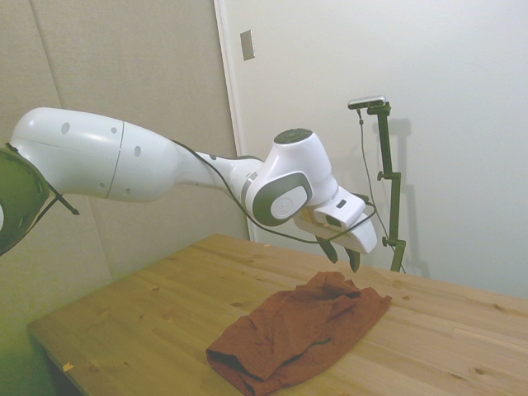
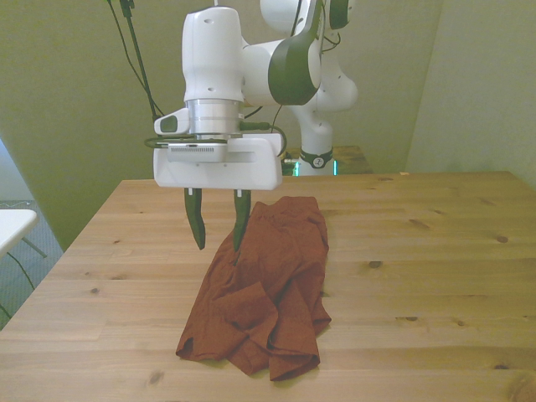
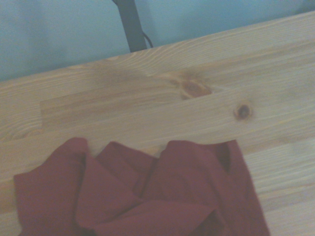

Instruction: Fold the shorts

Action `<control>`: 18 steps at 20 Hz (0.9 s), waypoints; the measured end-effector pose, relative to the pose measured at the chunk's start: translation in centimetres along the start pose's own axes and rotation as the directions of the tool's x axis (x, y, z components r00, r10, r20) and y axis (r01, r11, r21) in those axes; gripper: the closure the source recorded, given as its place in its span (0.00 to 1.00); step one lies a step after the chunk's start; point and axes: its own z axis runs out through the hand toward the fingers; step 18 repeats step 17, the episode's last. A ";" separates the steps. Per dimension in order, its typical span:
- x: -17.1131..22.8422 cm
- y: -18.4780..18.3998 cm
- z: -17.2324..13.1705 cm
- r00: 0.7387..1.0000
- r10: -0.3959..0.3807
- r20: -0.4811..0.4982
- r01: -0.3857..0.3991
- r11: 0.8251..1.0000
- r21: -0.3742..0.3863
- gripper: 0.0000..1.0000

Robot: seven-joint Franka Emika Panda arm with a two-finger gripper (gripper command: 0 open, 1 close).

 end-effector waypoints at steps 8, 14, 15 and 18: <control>-16.3 -3.5 -3.4 0.975 -0.081 0.207 0.106 0.988 -0.111 0.00; -29.6 -0.8 -6.4 0.945 -0.174 0.278 0.211 0.971 -0.109 0.00; -31.2 0.2 -7.2 0.941 -0.186 0.282 0.223 0.969 -0.108 0.00; -34.2 2.7 -8.3 0.934 -0.201 0.294 0.240 0.965 -0.103 0.00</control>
